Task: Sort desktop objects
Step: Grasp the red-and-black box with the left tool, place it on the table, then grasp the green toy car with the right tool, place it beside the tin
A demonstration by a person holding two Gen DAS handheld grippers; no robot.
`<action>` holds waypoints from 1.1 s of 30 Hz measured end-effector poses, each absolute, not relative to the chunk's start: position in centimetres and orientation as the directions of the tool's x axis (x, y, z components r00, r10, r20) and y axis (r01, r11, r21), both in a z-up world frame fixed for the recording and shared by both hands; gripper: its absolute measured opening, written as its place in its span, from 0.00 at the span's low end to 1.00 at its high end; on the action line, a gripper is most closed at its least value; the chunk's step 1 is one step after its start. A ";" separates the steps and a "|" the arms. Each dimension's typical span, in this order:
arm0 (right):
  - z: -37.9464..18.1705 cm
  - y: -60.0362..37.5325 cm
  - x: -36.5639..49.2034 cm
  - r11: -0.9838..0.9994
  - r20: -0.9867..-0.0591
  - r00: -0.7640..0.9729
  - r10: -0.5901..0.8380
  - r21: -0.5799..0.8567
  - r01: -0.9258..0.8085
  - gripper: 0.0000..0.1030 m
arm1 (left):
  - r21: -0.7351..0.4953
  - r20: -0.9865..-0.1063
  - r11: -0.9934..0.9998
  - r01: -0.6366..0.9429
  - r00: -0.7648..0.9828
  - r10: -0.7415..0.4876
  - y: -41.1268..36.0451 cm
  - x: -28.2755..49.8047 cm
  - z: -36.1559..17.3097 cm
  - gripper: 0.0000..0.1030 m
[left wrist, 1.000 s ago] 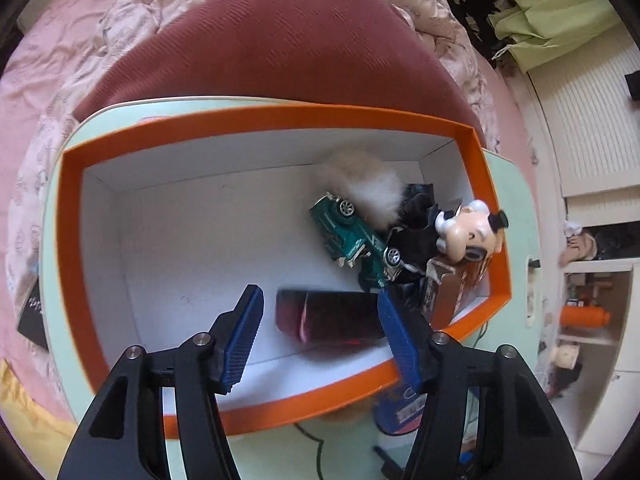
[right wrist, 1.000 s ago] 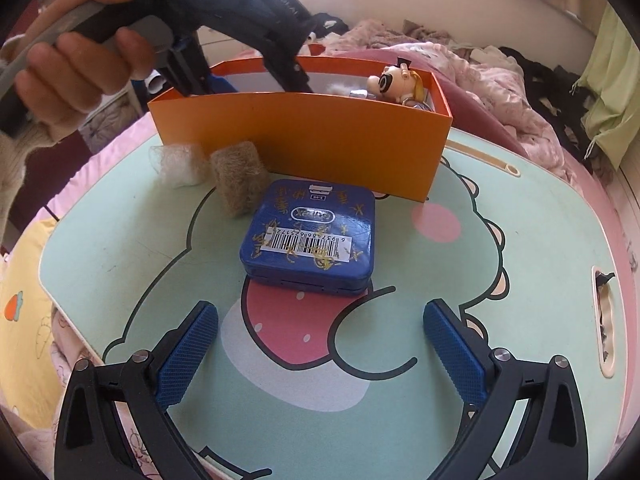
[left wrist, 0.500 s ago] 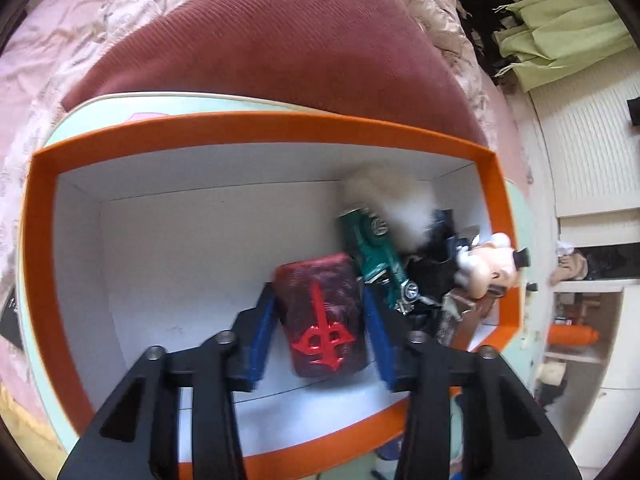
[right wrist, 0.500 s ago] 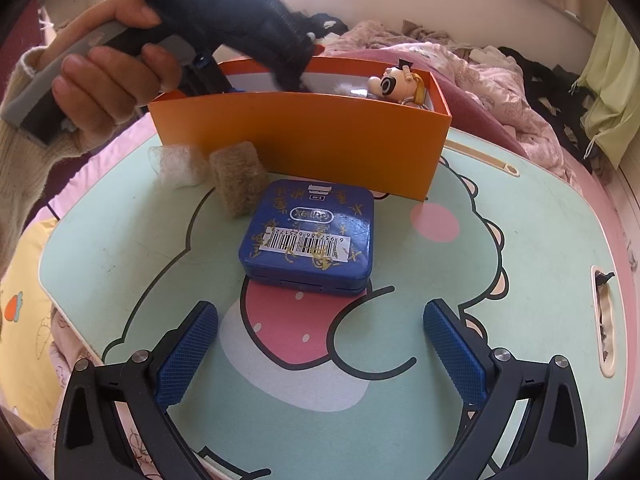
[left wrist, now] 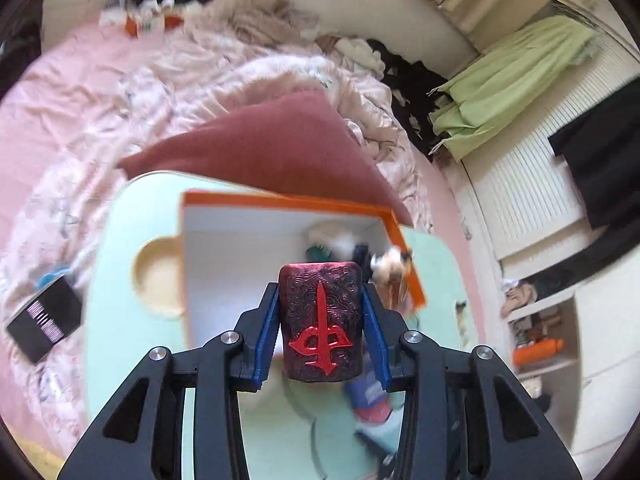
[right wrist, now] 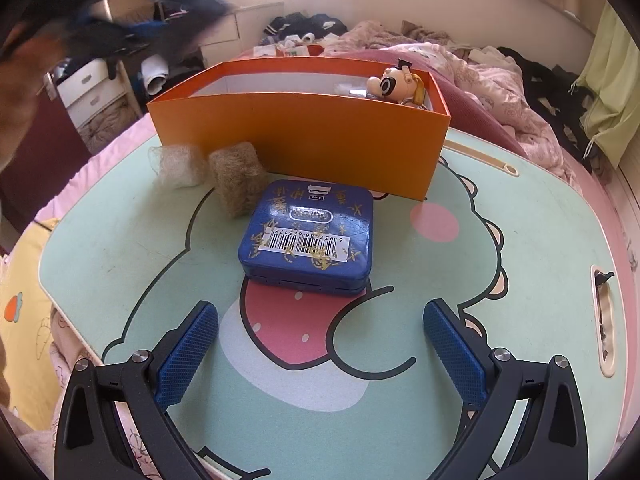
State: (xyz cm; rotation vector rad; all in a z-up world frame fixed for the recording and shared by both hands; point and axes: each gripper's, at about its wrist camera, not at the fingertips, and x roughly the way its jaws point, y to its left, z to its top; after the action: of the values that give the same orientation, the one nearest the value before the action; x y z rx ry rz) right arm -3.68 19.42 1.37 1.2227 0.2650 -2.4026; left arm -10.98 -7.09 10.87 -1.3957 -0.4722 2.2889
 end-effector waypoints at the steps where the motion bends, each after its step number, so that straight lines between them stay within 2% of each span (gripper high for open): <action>1: 1.3 19.4 -3.7 -0.889 -0.805 -0.519 -0.288 0.024 0.456 1.00 | -0.462 -0.767 -0.870 -0.171 -0.416 0.489 -7.2 -9.8 10.3 0.39; 7: 1.3 19.4 -3.7 -0.890 -0.805 -0.518 -0.288 0.025 0.456 1.00 | -0.439 -0.795 -0.887 -0.144 -0.397 0.458 -7.0 -3.9 3.2 0.39; 12: 1.3 19.5 -3.7 -0.890 -0.804 -0.520 -0.288 0.024 0.455 1.00 | -0.439 -0.757 -0.890 -0.121 -0.484 0.439 -6.3 -2.5 1.5 0.41; 13: 1.3 19.4 -3.7 -0.890 -0.805 -0.519 -0.288 0.024 0.455 1.00 | -0.432 -0.737 -0.892 -0.136 -0.517 0.435 -6.2 -2.1 1.8 0.48; 14: 1.3 19.5 -3.7 -0.891 -0.805 -0.520 -0.287 0.024 0.454 1.00 | -0.418 -0.718 -0.895 -0.154 -0.548 0.430 -6.1 -1.5 2.2 0.61; 16: 1.3 19.4 -3.6 -0.892 -0.804 -0.521 -0.286 0.026 0.451 1.00 | -0.353 -0.686 -0.921 -0.165 -0.624 0.374 -6.2 0.1 3.0 0.77; 19: 1.3 19.4 -3.6 -0.893 -0.804 -0.521 -0.285 0.025 0.450 1.00 | -0.244 -0.661 -0.962 -0.120 -0.706 0.255 -6.1 2.4 3.1 0.80; 23: 1.2 19.4 -3.6 -0.893 -0.805 -0.521 -0.285 0.025 0.450 1.00 | -0.183 -0.713 -0.976 -0.120 -0.667 0.216 -4.9 3.8 0.9 0.80; 25: 1.2 19.4 -3.6 -0.892 -0.805 -0.521 -0.284 0.023 0.451 1.00 | -0.102 -0.679 -0.989 -0.106 -0.720 0.147 -4.2 4.6 0.5 0.80; 28: 1.3 19.5 -3.7 -0.892 -0.810 -0.513 -0.283 0.026 0.451 1.00 | -0.007 -0.654 -0.995 -0.102 -0.752 0.081 -3.0 4.8 -0.4 0.87; 29: 1.4 19.6 -3.8 -0.890 -0.814 -0.504 -0.289 0.034 0.455 0.98 | 0.000 -0.636 -0.994 -0.109 -0.767 0.084 -2.9 4.9 -0.5 0.90; 31: 1.7 19.6 -4.1 -0.884 -0.818 -0.484 -0.310 0.060 0.464 0.92 | -0.011 -0.624 -0.993 -0.118 -0.775 0.099 -2.8 4.9 -0.6 0.90; 33: 3.2 19.7 -5.0 -0.873 -0.808 -0.480 -0.343 0.084 0.481 0.91 | -0.014 -0.610 -0.992 -0.124 -0.785 0.106 -3.0 4.8 -0.7 0.91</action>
State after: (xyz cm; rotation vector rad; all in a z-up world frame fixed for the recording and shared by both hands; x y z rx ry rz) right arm -4.95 19.69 3.19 1.2310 0.2107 -2.3440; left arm 4.78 -2.96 -0.73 -0.9744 0.0406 2.8580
